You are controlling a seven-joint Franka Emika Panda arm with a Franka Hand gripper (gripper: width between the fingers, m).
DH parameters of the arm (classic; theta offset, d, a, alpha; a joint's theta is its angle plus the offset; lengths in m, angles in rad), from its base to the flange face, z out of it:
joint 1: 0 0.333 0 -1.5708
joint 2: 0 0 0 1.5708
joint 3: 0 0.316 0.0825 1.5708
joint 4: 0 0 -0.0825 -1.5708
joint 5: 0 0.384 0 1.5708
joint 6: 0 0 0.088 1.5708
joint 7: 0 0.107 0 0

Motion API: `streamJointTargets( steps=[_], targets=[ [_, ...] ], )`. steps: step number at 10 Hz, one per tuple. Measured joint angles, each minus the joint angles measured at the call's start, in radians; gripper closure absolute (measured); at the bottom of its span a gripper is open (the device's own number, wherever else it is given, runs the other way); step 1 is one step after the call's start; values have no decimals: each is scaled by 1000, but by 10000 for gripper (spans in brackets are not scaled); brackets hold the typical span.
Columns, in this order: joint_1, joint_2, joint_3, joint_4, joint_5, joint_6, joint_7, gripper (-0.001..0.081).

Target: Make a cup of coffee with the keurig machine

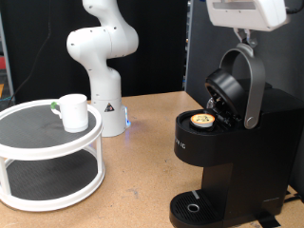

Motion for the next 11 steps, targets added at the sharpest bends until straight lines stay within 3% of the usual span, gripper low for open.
streamJointTargets(
  steps=[7, 11],
  targets=[
    [-74, -37, -58, -78, -135, -14, -57, 804],
    [-108, -17, -61, -142, -238, 40, -57, 804]
  ],
)
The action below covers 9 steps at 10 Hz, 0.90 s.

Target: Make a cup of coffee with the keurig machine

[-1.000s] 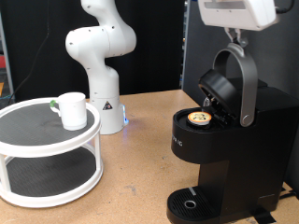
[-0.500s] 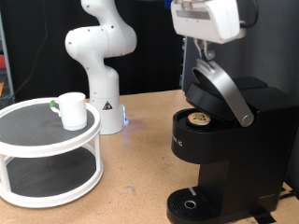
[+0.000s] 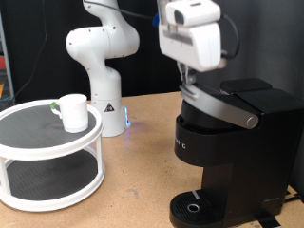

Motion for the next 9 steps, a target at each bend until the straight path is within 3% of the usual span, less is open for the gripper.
streamJointTargets(
  steps=[4, 9],
  targets=[
    [-19, 48, -2, -91, -42, 113, -2, 804],
    [-21, 44, -6, -99, -31, 137, -16, 804]
  ],
)
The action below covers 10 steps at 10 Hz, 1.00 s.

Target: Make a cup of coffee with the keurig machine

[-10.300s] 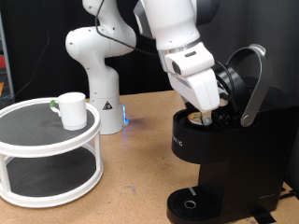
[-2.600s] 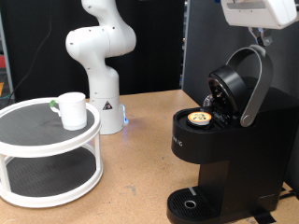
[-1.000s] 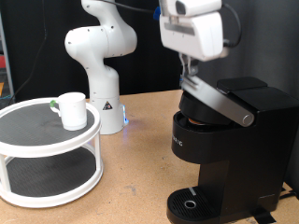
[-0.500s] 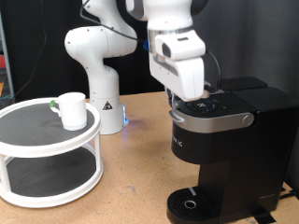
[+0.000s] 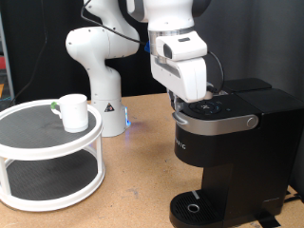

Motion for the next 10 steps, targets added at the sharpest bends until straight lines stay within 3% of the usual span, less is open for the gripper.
streamJointTargets(
  steps=[5, 10],
  targets=[
    [5, -26, -6, 12, 199, 9, -72, 804],
    [5, -83, -8, 113, 269, -121, -70, 804]
  ],
)
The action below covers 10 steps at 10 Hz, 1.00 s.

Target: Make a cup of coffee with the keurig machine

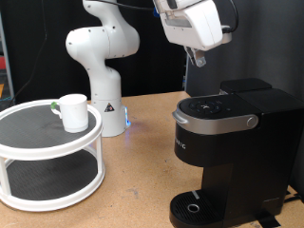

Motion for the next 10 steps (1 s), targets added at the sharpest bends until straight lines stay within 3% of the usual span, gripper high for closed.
streamJointTargets(
  steps=[1, 2, 3, 4, 6, 8, 10],
  targets=[
    [0, 1, 0, -2, 0, 3, 0, 804],
    [-1, 1, 3, -16, 7, 65, 35, 804],
    [-2, -4, 13, -51, 17, 178, 116, 804],
    [-5, -16, 22, -87, 29, 237, 230, 804],
    [-23, -57, 27, -132, 23, 203, 403, 804],
    [-31, -83, 27, -150, 22, 180, 421, 804],
    [-25, -84, 30, -180, 73, 292, 417, 804]
  ],
)
